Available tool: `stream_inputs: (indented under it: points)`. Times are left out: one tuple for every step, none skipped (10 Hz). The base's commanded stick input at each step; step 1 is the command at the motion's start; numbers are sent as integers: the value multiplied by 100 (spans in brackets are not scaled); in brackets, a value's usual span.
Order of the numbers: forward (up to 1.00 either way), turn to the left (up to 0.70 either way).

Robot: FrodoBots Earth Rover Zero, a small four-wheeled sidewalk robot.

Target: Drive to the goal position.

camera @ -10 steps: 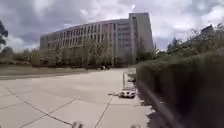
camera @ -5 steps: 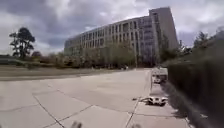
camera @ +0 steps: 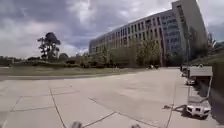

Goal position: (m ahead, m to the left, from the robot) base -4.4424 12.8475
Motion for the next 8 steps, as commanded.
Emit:
stream_inputs:
  points:
    - [70, 35]
    - [70, 35]
    - [70, 35]
    - [70, 35]
    - [70, 35]
    - [70, 35]
    - [70, 35]
    - [70, 35]
